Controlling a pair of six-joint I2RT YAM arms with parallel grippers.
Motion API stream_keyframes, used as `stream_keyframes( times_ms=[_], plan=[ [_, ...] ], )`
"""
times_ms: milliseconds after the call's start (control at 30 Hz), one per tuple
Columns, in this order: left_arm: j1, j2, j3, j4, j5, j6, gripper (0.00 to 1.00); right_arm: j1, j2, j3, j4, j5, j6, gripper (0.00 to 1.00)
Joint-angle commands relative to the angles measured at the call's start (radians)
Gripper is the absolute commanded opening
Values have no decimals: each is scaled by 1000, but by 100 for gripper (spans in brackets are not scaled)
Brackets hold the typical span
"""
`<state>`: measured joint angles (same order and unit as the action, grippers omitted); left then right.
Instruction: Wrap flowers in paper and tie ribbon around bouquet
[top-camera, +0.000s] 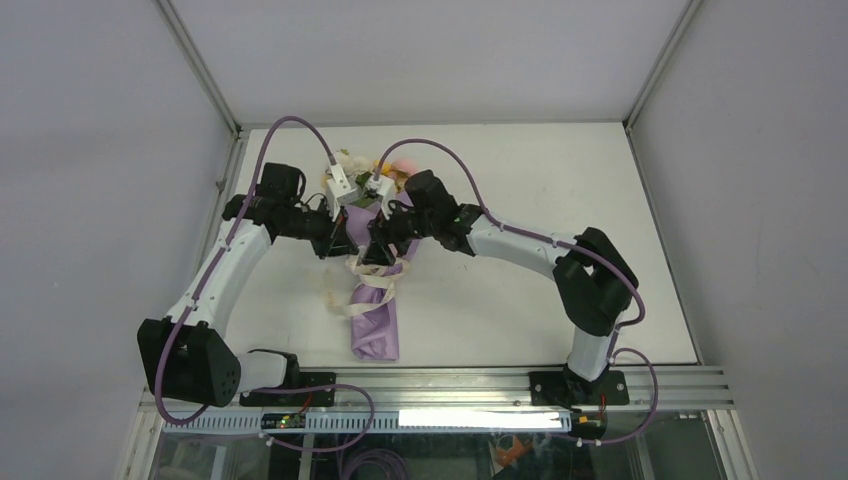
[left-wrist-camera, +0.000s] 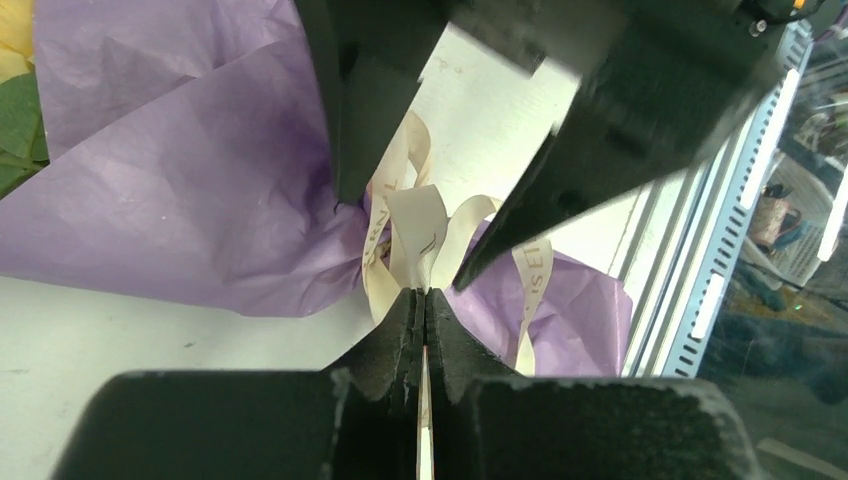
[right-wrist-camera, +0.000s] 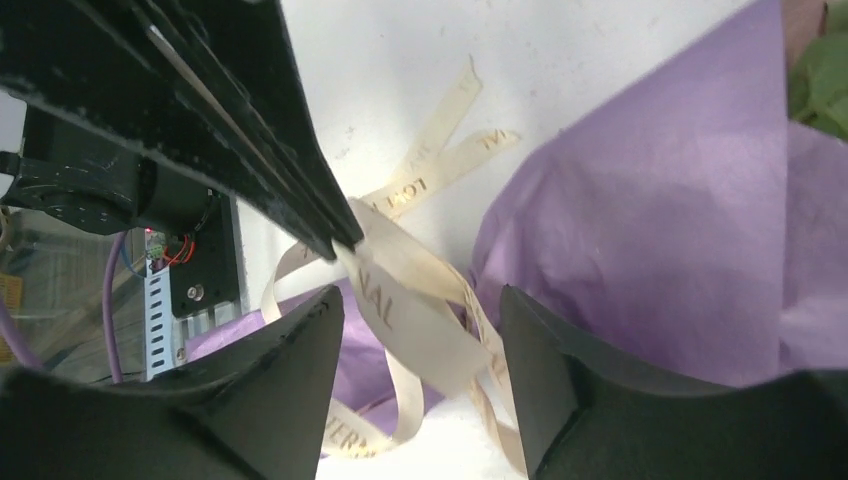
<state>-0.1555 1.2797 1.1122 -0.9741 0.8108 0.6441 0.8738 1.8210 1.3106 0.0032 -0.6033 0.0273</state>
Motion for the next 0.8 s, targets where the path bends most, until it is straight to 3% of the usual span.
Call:
stream_keyframes(
  times_ms=[0, 133, 200, 400, 600, 700, 767],
  plan=[
    [12, -40, 26, -33, -22, 102, 0, -54, -176, -19, -118, 95, 40, 62],
    [13, -61, -5, -53, -12, 137, 0, -129, -253, -128, -187, 246, 217, 51],
    [13, -67, -16, -55, -15, 145, 0, -120, -239, -172, -206, 282, 237, 51],
    [13, -65, -11, -70, -28, 158, 0, -82, -129, -182, -92, 251, 222, 57],
    [13, -64, -6, -74, -46, 159, 0, -68, -62, -171, -45, 173, 227, 55],
    [14, -64, -9, -75, -49, 162, 0, -66, -42, -190, -10, 187, 238, 45],
    [16, -64, -7, -76, -54, 162, 0, -67, -43, -195, -10, 220, 238, 28]
  ],
)
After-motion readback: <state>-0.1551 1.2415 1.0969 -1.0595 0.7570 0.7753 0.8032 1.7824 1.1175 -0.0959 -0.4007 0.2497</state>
